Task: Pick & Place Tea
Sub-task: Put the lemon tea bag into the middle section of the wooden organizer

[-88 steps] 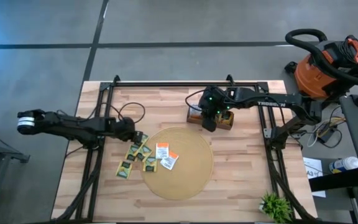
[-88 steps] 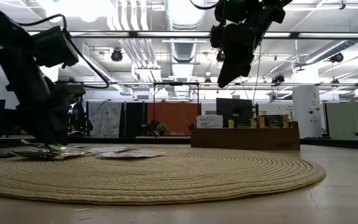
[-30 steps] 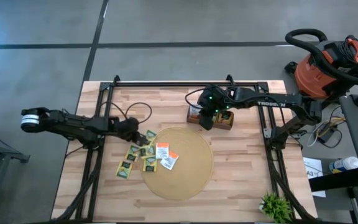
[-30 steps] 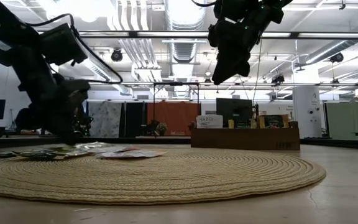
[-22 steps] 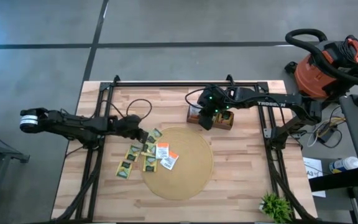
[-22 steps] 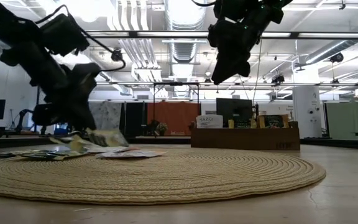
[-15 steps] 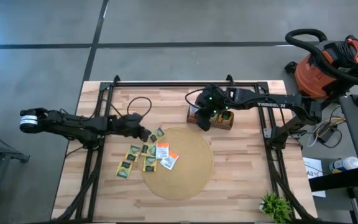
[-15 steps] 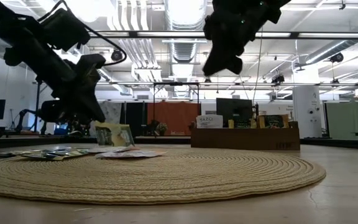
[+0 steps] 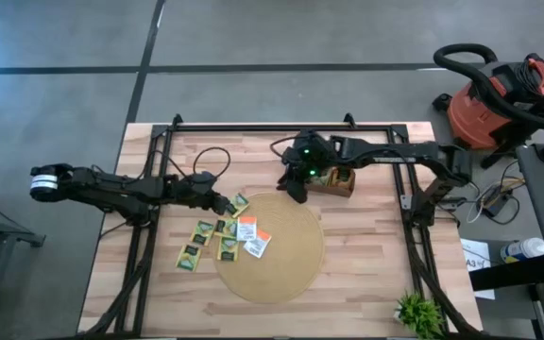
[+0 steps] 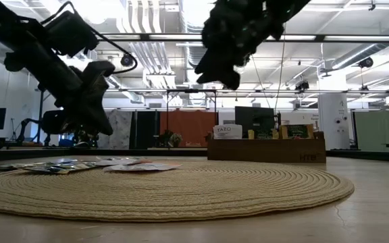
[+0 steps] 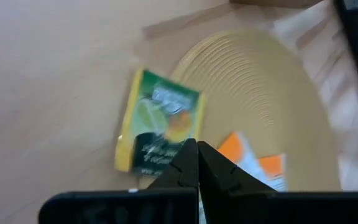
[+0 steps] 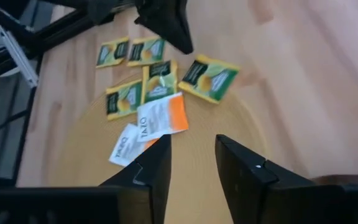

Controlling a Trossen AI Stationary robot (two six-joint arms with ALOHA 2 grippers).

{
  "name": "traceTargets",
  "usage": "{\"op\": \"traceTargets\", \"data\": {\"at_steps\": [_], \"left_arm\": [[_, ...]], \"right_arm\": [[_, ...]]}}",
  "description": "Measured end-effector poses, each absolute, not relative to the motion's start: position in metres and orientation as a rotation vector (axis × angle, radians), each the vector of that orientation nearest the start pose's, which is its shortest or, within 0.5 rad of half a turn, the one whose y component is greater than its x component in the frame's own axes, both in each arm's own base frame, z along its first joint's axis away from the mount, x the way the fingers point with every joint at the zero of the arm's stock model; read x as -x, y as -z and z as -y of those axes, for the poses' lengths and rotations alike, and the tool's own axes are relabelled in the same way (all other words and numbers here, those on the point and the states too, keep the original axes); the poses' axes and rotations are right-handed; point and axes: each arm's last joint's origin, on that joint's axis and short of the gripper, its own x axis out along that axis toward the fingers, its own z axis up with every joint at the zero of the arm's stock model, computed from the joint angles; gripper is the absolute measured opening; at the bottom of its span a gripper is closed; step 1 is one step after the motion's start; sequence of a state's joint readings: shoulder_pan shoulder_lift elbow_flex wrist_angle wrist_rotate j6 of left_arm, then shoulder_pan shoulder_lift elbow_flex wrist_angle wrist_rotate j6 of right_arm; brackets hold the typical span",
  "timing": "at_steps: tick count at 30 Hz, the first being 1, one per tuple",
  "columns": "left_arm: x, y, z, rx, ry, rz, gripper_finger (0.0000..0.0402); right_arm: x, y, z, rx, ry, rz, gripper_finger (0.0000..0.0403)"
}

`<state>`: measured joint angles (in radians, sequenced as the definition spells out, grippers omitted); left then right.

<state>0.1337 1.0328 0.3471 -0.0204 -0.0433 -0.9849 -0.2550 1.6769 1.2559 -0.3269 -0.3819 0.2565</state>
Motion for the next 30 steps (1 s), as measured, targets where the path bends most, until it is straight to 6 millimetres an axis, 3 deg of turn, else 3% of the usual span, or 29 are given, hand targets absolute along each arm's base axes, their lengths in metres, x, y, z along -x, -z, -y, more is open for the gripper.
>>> {"op": "traceTargets", "data": {"at_steps": [5,15,24,30], "left_arm": [[-0.179,-0.147,-0.025,1.017,-0.582,-0.661,0.0006],[-0.181,-0.144,-0.026,1.075,-0.628,-0.633,0.0095],[-0.187,-0.125,-0.029,1.056,-0.725,-0.696,0.011],[-0.2,-0.123,-0.03,1.059,-0.668,-0.617,0.011]], "right_arm": [[-0.385,-0.241,0.088,-0.551,-0.027,-0.77,0.0149],[-0.432,-0.225,0.1,-0.6,0.003,-0.813,0.0164],[-0.451,-0.192,0.097,-0.669,-0.024,-0.894,0.0143],[-0.456,-0.177,0.095,-0.68,-0.021,-0.926,0.0129]]}}
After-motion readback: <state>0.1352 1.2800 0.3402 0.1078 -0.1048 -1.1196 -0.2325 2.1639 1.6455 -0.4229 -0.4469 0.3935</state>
